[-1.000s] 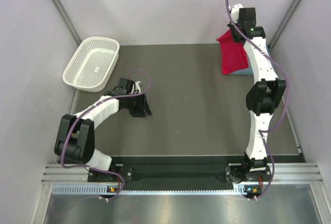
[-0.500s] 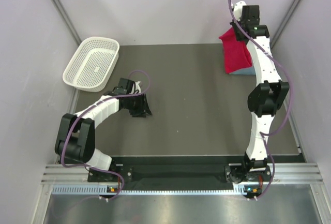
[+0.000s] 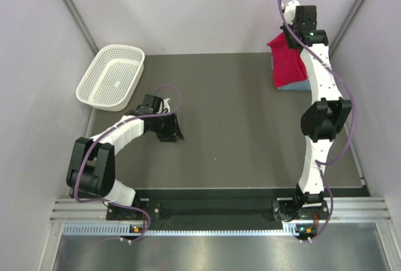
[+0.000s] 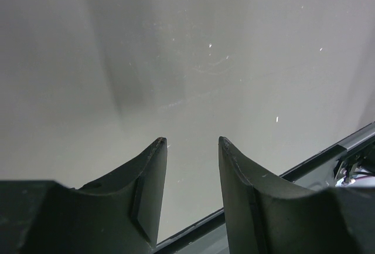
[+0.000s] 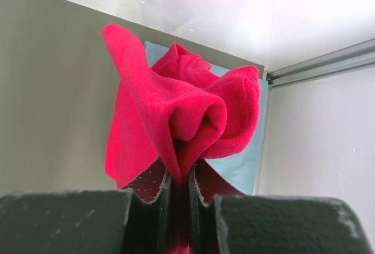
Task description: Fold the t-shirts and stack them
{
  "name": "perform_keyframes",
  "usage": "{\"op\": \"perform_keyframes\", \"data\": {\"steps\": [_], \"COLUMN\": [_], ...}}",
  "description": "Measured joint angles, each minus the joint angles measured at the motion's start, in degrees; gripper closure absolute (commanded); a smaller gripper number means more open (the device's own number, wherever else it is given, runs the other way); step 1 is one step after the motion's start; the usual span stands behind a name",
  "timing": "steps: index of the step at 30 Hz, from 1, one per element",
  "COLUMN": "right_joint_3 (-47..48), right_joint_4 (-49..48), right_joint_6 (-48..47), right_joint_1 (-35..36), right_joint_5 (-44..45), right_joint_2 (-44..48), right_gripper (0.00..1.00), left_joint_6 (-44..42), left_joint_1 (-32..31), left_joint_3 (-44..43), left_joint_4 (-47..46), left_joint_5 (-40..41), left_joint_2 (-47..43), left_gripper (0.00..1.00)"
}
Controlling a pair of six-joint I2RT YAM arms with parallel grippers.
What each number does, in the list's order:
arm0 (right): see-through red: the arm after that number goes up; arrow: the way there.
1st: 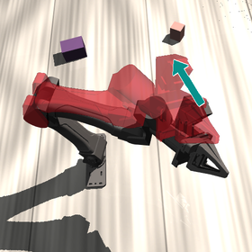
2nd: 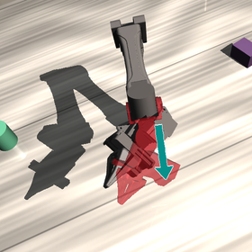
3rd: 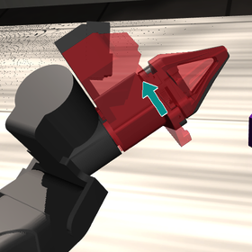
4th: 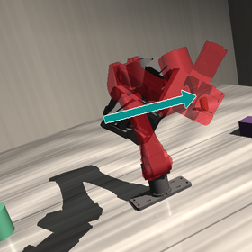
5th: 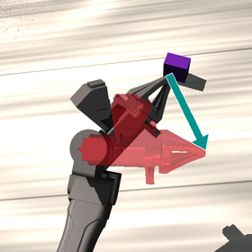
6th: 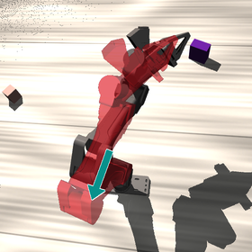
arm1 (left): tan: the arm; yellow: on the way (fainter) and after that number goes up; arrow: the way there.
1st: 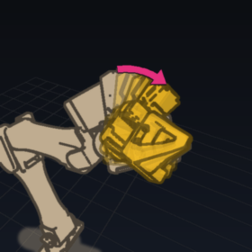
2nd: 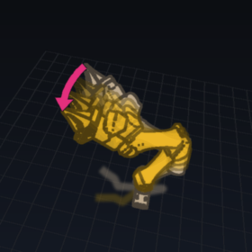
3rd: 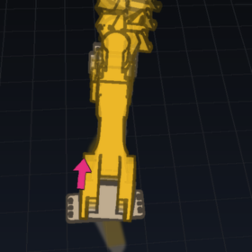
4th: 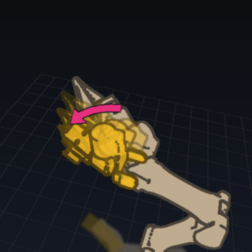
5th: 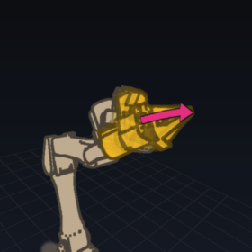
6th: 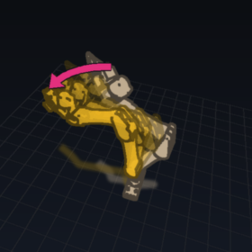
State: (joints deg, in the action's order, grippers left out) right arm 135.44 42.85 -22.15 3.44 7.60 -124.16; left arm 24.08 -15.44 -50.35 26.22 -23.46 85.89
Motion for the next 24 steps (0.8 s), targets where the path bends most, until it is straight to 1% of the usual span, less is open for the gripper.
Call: {"op": "perform_keyframes", "data": {"steps": [7, 13, 19, 24], "right_joint_3": [0.0, 0.2, 2.1, 3.9], "right_joint_4": [-0.4, -0.5, -1.4, -2.3], "right_joint_6": [-0.4, -0.4, -0.4, -0.3], "right_joint_1": [-0.9, -2.2, -3.0, -4.9], "right_joint_5": [-0.4, -1.3, -2.2, -3.1], "right_joint_2": [-1.4, -4.6, -8.3, -10.3], "right_gripper": [1.0, 1.0, 1.0, 1.0], "left_joint_6": [0.0, 0.0, 0.0, 0.0], "left_joint_1": [0.1, 0.1, 0.1, 0.1], "left_joint_3": [0.0, 0.0, 0.0, 0.0], "left_joint_4": [0.0, 0.0, 0.0, 0.0], "left_joint_5": [-0.1, -0.2, -0.3, -0.3], "left_joint_2": [0.0, 0.2, 2.0, 3.1], "left_gripper": [0.55, 0.55, 0.55, 0.55]}}
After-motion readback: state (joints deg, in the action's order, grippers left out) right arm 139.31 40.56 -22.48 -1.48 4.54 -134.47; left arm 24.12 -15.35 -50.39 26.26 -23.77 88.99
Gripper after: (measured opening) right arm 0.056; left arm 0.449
